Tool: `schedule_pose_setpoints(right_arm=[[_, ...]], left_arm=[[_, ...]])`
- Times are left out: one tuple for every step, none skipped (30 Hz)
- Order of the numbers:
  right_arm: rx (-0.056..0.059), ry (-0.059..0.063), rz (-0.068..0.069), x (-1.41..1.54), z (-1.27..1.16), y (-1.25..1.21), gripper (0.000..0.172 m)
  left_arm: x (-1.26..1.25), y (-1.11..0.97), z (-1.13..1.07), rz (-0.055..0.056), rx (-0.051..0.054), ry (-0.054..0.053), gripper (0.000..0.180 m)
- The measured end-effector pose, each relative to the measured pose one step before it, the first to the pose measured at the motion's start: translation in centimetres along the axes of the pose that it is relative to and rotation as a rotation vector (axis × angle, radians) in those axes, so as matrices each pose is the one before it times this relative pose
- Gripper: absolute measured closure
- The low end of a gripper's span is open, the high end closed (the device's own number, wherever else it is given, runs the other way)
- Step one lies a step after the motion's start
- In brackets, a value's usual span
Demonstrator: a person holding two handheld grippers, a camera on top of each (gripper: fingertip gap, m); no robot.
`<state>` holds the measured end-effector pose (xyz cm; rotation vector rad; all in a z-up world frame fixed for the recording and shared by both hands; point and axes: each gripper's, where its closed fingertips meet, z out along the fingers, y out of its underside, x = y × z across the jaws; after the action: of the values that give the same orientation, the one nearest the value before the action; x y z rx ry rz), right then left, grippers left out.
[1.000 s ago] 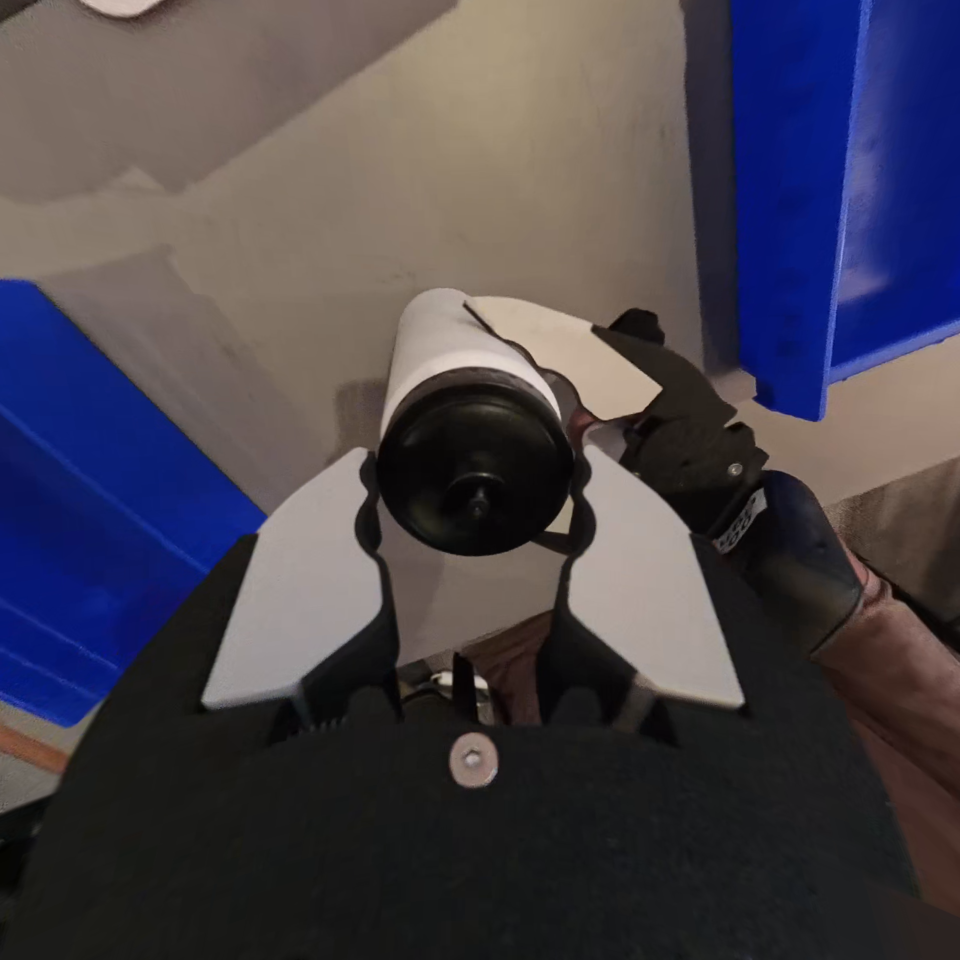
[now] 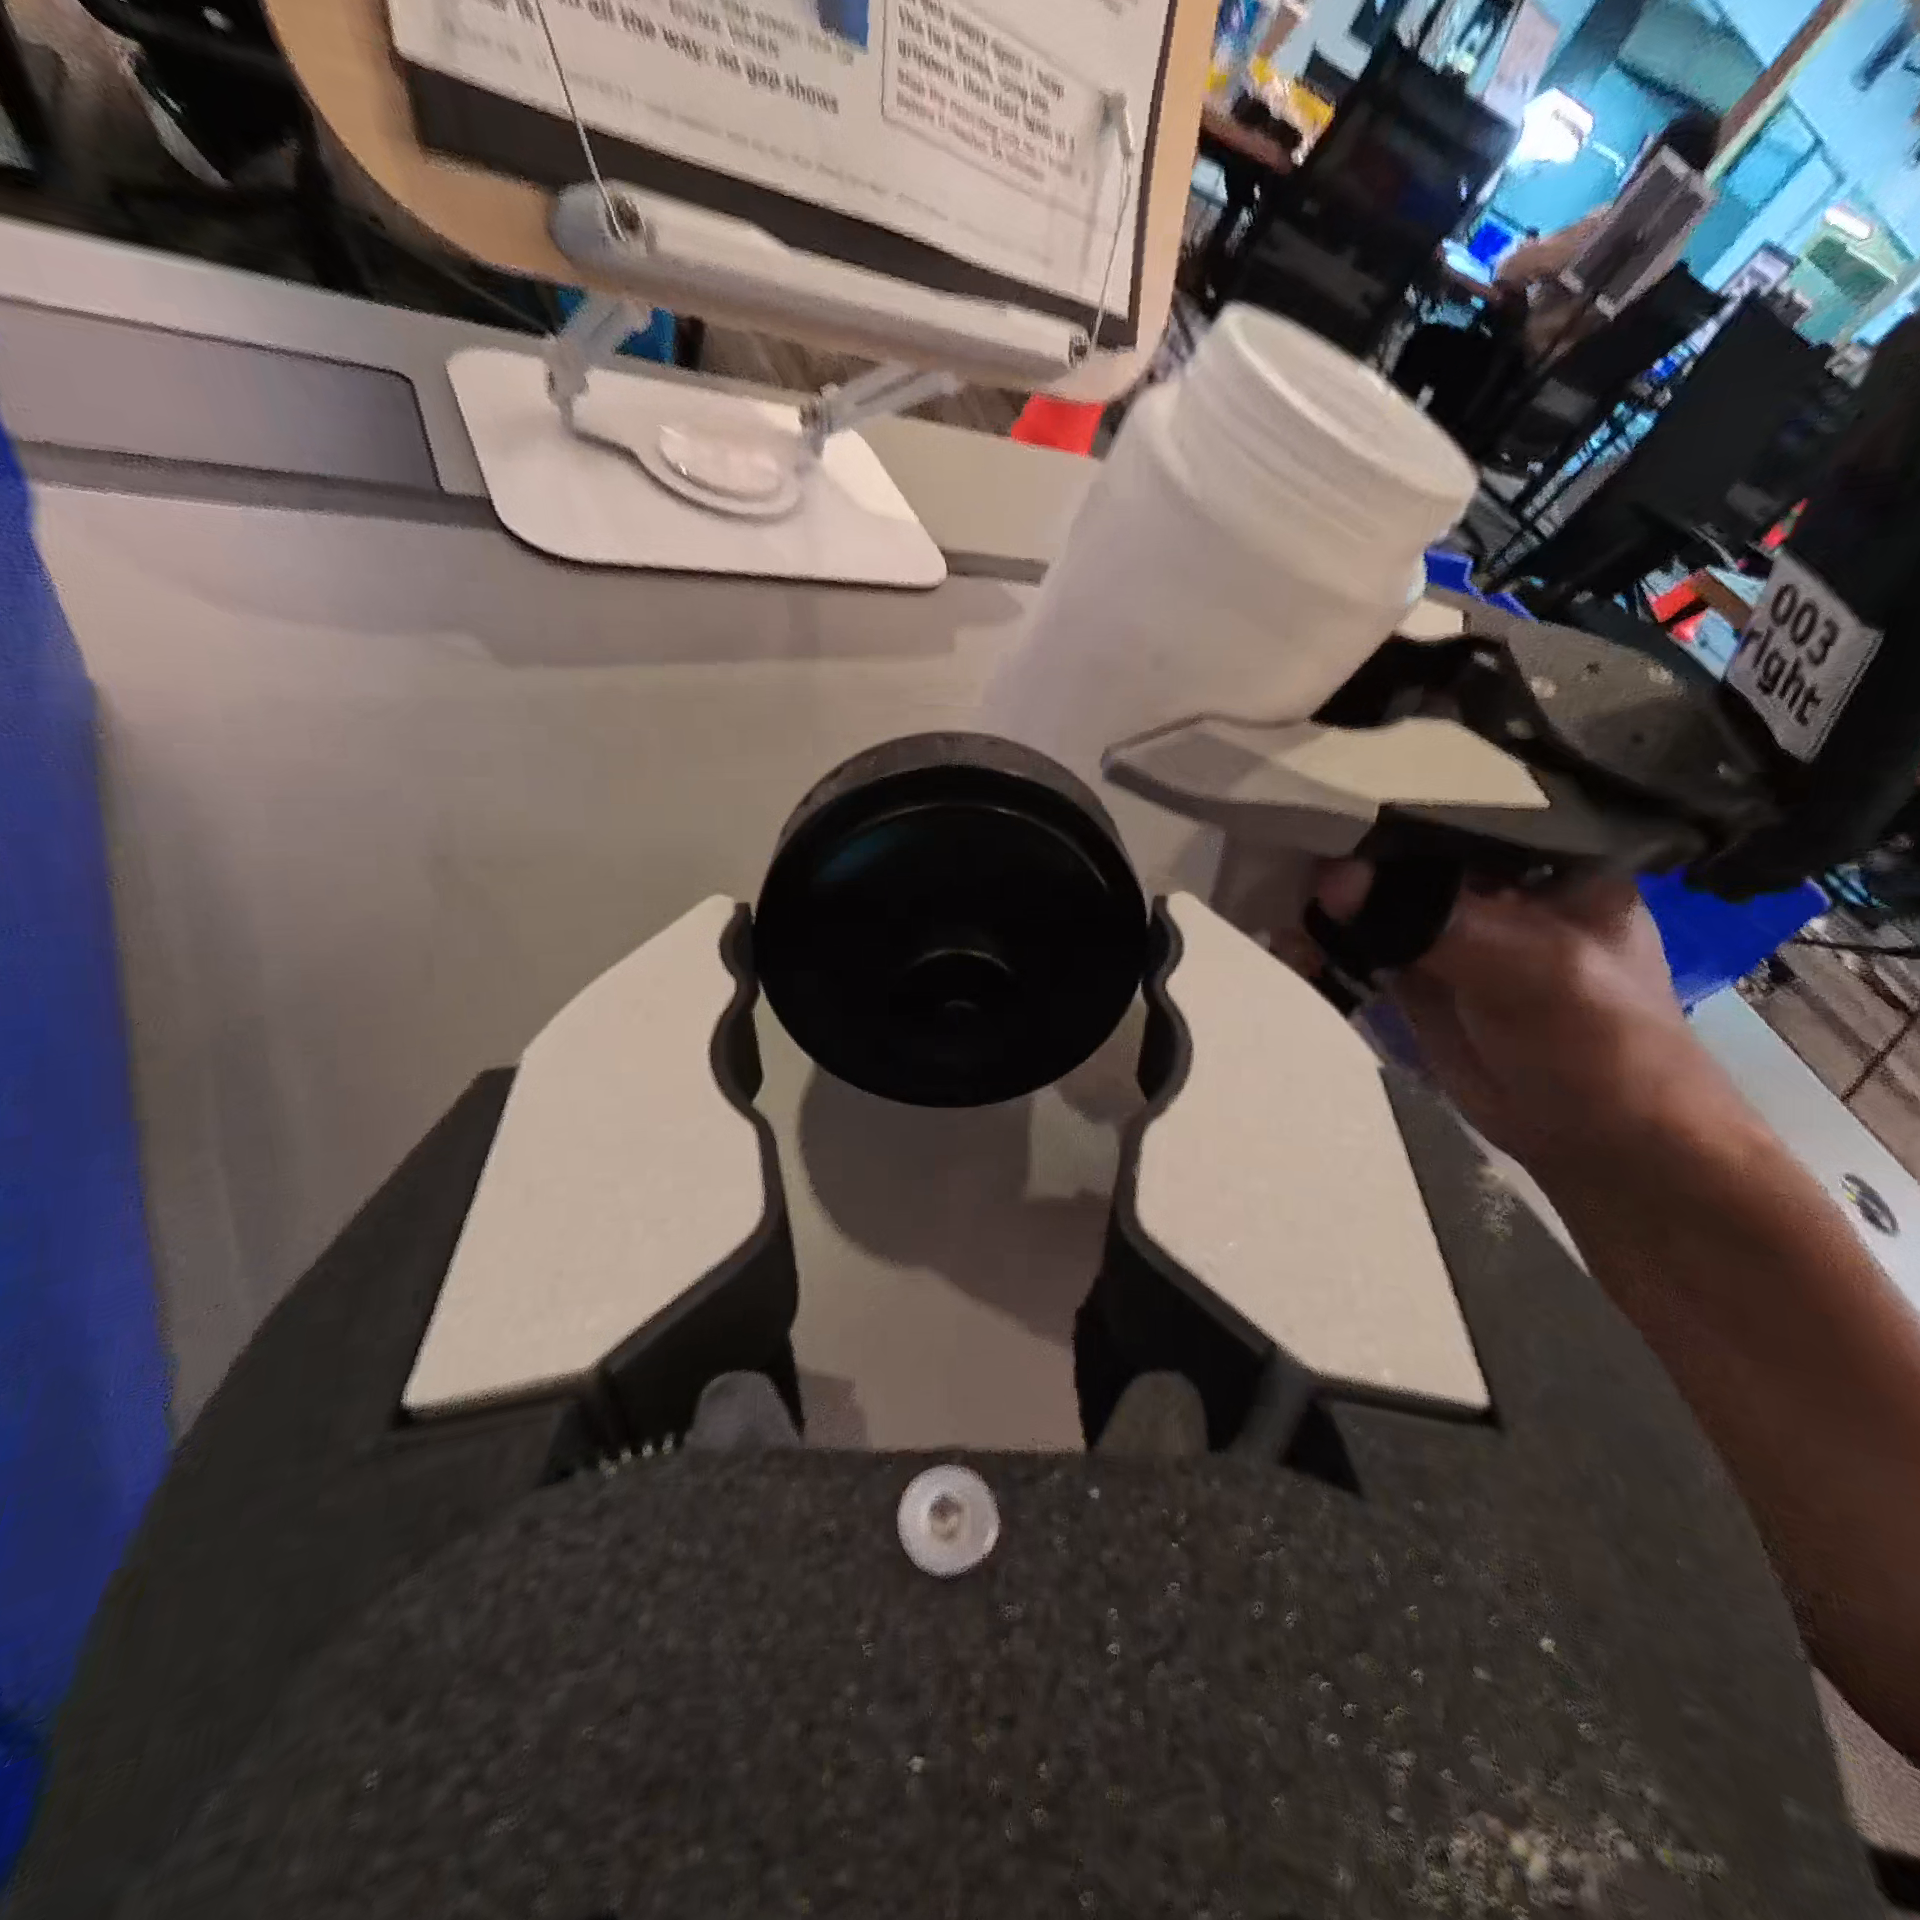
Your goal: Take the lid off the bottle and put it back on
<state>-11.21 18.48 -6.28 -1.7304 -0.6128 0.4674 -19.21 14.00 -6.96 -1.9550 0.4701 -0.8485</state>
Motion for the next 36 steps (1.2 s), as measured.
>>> schedule_pose_setpoints(right_arm=[[0.0095,0.0082,0.0043,0.041,0.013,-0.029,0.088],[0.0069,0.0025,-0.0024,-0.008,0.007,-0.019,0.088],[0.0006,0.0015,-0.0001,-0.015,0.005,-0.019,0.088],[-0.002,0.0024,-0.0002,0.001,0.005,0.001,0.088],[0.0039,0.0027,-0.0015,-0.027,-0.01,-0.012,0.088],[0.0105,0.0041,0.0,-0.006,0.003,-0.03,0.088],[0.0102,0.006,0.0044,0.049,0.012,-0.038,0.088],[0.001,0.0079,0.0073,0.103,0.042,-0.019,0.088],[-0.012,0.0014,0.008,0.053,0.128,-0.01,0.088],[-0.0247,-0.0061,0.0046,-0.001,0.152,0.012,0.088],[-0.032,0.0078,0.0156,0.287,0.076,-0.045,0.088],[-0.03,0.0167,0.0275,0.46,-0.139,-0.299,0.088],[-0.012,0.0002,0.0221,0.267,-0.433,-0.827,0.088],[0.0155,-0.0022,0.0109,0.269,-0.815,-1.415,0.088],[0.0297,0.013,0.0082,0.531,-1.185,-1.885,0.088],[0.0347,0.0193,0.0059,0.69,-1.423,-2.244,0.088],[0.0376,0.02,0.0063,0.783,-1.546,-2.512,0.088],[0.0403,0.0193,0.0059,0.806,-1.628,-2.735,0.088],[0.0453,0.022,-0.0005,0.8,-1.663,-2.914,0.088],[0.0473,0.0286,-0.0064,0.829,-1.645,-2.984,0.088],[0.0416,0.0355,-0.014,0.883,-1.57,-2.895,0.088],[0.0395,0.0415,-0.0277,0.936,-1.464,-2.72,0.088],[0.0387,0.0473,-0.0376,1.078,-1.33,-2.391,0.088],[0.0308,0.0542,-0.0341,1.295,-1.146,-1.847,0.088],[0.0185,0.0516,-0.0261,1.39,-0.912,-1.183,0.088],[0.0053,0.0446,-0.0186,1.412,-0.679,-0.494,0.087],[-0.0111,0.0532,-0.0106,1.593,-0.485,0.222,0.087],[-0.0263,0.0599,-0.0074,1.7,-0.32,0.83,0.088],[-0.0418,0.0542,-0.0103,1.606,-0.097,1.325,0.088],[-0.0631,0.0494,-0.0095,1.494,0.082,1.75,0.088],[-0.0591,0.0455,-0.0107,1.379,0.245,1.814,0.088],[-0.0671,0.0406,-0.0155,1.257,0.455,2.01,0.088],[-0.1107,0.0137,-0.0212,0.813,0.752,2.535,0.087],[-0.1488,-0.003,-0.0096,0.458,0.996,2.911,0.088],[-0.156,-0.0143,-0.0027,0.174,1.169,2.834,0.087],[-0.1443,-0.0195,-0.0097,-0.044,1.348,2.603,0.087]], left_arm=[[0.076,0.49,-0.194,-0.0098,-0.0121,0.0081,0.11],[0.181,0.411,-0.299,0.0009,-0.0012,0.0125,0.11],[0.171,0.358,-0.354,0.0101,0.0087,0.0081,0.11],[0.088,0.329,-0.364,0.0114,0.0165,0.0001,0.11],[0.116,0.35,-0.278,0.0067,0.0146,0.0016,0.11],[0.223,0.305,-0.137,0.0025,0.0073,0.0068,0.11],[0.324,0.212,-0.008,0.0073,0.0019,0.0116,0.11],[0.38,0.12,0.065,0.0184,-0.0013,0.0133,0.11],[0.349,0.1,0.082,0.0258,-0.0013,0.01,0.11],[0.286,0.091,0.057,0.0247,0.002,0.0055,0.11],[0.286,0.106,0.051,0.0155,-0.0001,0.0083,0.11],[0.349,0.154,0.069,0.0009,-0.0062,0.0173,0.11],[0.388,0.164,0.034,-0.0082,-0.008,0.0246,0.11],[0.296,0.151,-0.034,-0.0077,-0.0037,0.0202,0.11],[0.13,0.095,-0.074,-0.003,0.0,0.0091,0.11],[0.052,0.082,-0.052,0.0012,-0.0011,0.0048,0.11],[0.042,0.092,-0.009,0.0038,-0.0046,0.0065,0.11],[0.027,0.068,0.012,0.0023,-0.0038,0.0063,0.11],[-0.016,-0.018,0.007,-0.0024,0.0024,0.0046,0.11],[0.028,-0.069,-0.001,-0.007,0.0051,0.008,0.11],[0.106,-0.076,0.046,-0.0097,0.0041,0.015,0.11],[0.143,-0.118,0.098,-0.0086,0.0054,0.0184,0.11],[0.086,-0.129,0.151,0.0006,0.0066,0.0161,0.11],[-0.086,-0.076,0.141,0.0156,0.0017,0.0038,0.11],[-0.324,-0.04,0.086,0.0242,-0.0025,-0.0142,0.11],[-0.404,-0.091,0.025,0.0229,0.0,-0.0203,0.11],[-0.301,-0.131,-0.031,0.0143,0.002,-0.0113,0.11],[-0.174,-0.157,-0.063,0.0009,0.0035,-0.0012,0.11],[-0.113,-0.229,-0.09,-0.0119,0.0084,0.005,0.11],[-0.075,-0.234,-0.116,-0.0202,0.0115,0.0089,0.11],[-0.061,-0.201,-0.105,-0.0239,0.0101,0.0105,0.11],[-0.057,-0.136,-0.054,-0.0217,0.0059,0.0105,0.11],[-0.054,-0.059,-0.008,-0.0155,0.0017,0.0075,0.11],[-0.055,-0.013,0.022,-0.007,-0.0009,0.0034,0.11],[-0.046,0.008,0.051,0.0006,-0.0035,0.0007,0.11],[-0.028,0.016,0.075,0.0044,-0.0037,-0.0018,0.11]])
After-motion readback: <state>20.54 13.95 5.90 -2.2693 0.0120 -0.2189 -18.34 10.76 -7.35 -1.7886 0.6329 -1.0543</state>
